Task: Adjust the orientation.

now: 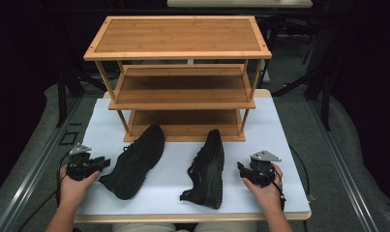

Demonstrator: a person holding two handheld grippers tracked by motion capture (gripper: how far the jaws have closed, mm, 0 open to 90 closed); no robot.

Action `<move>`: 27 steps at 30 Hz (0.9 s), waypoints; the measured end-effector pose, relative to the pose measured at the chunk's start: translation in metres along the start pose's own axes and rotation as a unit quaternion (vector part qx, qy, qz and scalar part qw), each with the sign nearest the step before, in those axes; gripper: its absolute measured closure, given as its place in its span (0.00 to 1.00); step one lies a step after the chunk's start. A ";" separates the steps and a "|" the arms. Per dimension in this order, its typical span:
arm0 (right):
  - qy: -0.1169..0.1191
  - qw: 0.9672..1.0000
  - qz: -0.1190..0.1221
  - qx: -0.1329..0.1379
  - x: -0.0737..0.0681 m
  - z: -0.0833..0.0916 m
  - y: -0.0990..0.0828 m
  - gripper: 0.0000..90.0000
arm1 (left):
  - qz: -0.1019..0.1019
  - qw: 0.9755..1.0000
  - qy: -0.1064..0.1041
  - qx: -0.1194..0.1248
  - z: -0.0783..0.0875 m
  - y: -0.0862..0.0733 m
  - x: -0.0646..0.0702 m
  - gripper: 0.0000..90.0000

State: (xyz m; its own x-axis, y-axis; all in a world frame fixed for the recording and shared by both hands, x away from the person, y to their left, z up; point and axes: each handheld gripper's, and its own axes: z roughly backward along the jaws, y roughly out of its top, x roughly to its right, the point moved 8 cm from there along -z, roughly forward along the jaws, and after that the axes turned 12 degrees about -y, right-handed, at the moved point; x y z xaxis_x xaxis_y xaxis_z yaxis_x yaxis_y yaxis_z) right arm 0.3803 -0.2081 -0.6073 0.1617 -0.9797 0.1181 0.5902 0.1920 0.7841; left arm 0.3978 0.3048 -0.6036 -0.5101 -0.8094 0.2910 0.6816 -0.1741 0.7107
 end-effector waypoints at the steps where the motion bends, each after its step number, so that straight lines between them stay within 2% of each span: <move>1: 0.000 1.000 0.000 0.000 0.000 0.000 0.000 0.47 | 0.003 1.000 -0.007 -0.003 -0.002 -0.001 0.001 0.79; 5: -0.003 1.000 -0.003 -0.003 0.001 -0.001 -0.001 0.47 | 0.004 1.000 -0.020 -0.011 -0.003 -0.003 0.002 0.85; 6: 0.007 1.000 -0.007 -0.004 0.000 -0.001 -0.001 0.47 | 0.003 1.000 -0.023 -0.013 -0.002 -0.003 0.003 0.87; 11: 0.006 1.000 -0.012 -0.002 0.001 0.000 -0.001 0.47 | 0.001 0.999 -0.036 -0.021 -0.002 -0.005 0.006 0.91; 14: 0.011 1.000 -0.011 -0.005 0.000 0.000 -0.002 0.47 | 0.001 0.997 -0.062 -0.037 -0.006 -0.009 0.009 0.95; 18: 0.009 1.000 -0.010 -0.006 0.000 -0.001 -0.002 0.47 | -0.004 0.997 -0.071 -0.043 -0.006 -0.010 0.010 0.98; 22: 0.012 1.000 -0.010 -0.008 -0.001 -0.001 -0.002 0.47 | -0.012 0.995 -0.090 -0.047 -0.007 -0.010 0.015 0.98; 24: 0.013 1.000 -0.010 -0.007 -0.002 -0.001 -0.002 0.47 | -0.018 0.994 -0.091 -0.050 -0.008 -0.011 0.017 0.98; 25: 0.012 1.000 -0.011 -0.007 -0.002 -0.001 -0.002 0.47 | -0.022 0.993 -0.099 -0.056 -0.010 -0.011 0.020 0.97; 27: 0.010 1.000 -0.012 -0.007 -0.001 -0.001 -0.002 0.47 | -0.028 0.993 -0.104 -0.055 -0.010 -0.011 0.022 0.97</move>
State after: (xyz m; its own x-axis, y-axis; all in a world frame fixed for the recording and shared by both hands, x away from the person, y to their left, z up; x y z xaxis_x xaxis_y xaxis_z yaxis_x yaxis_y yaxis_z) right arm 0.3796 -0.2073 -0.6099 0.1635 -0.9827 0.0869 0.6054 0.1695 0.7777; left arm 0.3846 0.2833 -0.6116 -0.6383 -0.6656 0.3867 0.6962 -0.2848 0.6590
